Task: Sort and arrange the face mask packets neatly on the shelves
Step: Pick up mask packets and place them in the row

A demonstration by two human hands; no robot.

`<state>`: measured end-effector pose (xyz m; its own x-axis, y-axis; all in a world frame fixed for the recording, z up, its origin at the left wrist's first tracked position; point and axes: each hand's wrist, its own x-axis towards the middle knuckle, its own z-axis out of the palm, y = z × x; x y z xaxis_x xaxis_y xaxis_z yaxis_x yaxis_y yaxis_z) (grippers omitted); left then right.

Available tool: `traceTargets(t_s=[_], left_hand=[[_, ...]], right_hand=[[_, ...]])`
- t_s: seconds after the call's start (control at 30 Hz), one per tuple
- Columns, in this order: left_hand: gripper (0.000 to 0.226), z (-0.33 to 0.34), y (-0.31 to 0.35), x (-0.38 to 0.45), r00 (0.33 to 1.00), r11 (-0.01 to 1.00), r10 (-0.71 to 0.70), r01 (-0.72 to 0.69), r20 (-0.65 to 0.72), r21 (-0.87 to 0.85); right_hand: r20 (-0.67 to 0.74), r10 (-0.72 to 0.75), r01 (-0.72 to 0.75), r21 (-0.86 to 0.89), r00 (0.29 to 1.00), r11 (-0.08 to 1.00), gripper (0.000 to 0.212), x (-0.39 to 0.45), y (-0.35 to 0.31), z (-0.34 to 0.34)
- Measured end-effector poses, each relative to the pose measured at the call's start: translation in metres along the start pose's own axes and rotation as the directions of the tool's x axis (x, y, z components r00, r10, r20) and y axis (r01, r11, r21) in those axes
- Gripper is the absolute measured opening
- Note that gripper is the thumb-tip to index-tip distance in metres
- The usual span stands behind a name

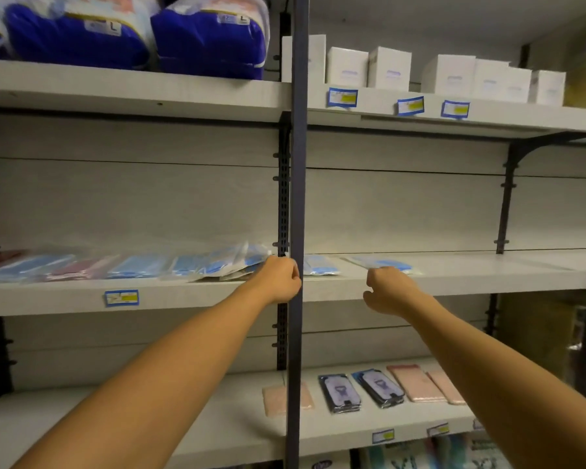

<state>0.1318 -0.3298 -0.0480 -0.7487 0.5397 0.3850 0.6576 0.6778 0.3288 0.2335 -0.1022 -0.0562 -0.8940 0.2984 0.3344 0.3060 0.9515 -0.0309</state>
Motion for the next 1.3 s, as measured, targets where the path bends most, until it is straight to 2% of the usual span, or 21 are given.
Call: traceTargets(t_s=[0.13, 0.23, 0.43, 0.6, 0.93, 1.13, 1.3], left_hand=[[0.015, 0.016, 0.030, 0.026, 0.999, 1.000, 0.014, -0.014, -0.043, 0.011], [0.015, 0.028, 0.048, 0.040, 0.998, 1.000, 0.014, -0.013, -0.054, 0.015], [0.019, 0.046, 0.067, 0.058, 0.997, 1.000, -0.016, 0.016, -0.070, 0.010], [0.024, 0.058, 0.072, 0.075, 0.997, 0.999, -0.045, 0.047, -0.058, 0.028], [0.028, 0.083, 0.075, 0.134, 0.996, 0.997, -0.050, 0.055, -0.078, 0.061], [0.010, 0.090, 0.053, 0.184, 0.979, 0.988, -0.128, 0.139, -0.156, 0.065], [0.018, 0.098, 0.032, 0.216, 0.961, 0.974, -0.214, 0.223, -0.174, 0.035]], right_hand=[[-0.023, -0.015, 0.015, -0.020, 1.000, 1.000, 0.010, 0.014, 0.040, -0.009], [-0.035, -0.006, 0.006, -0.006, 0.999, 1.000, 0.008, 0.023, 0.069, -0.006], [-0.060, -0.028, 0.031, 0.061, 0.998, 0.998, 0.037, 0.034, 0.098, 0.007], [-0.060, -0.017, 0.022, 0.085, 0.998, 0.996, 0.026, 0.058, 0.116, 0.023], [-0.140, -0.032, 0.042, 0.067, 0.990, 0.997, 0.027, 0.122, 0.143, 0.040], [-0.176, -0.023, 0.044, 0.116, 0.984, 0.992, 0.027, 0.180, 0.153, 0.050], [-0.168, -0.048, 0.070, 0.127, 0.985, 0.989, 0.030, 0.223, 0.154, 0.069]])
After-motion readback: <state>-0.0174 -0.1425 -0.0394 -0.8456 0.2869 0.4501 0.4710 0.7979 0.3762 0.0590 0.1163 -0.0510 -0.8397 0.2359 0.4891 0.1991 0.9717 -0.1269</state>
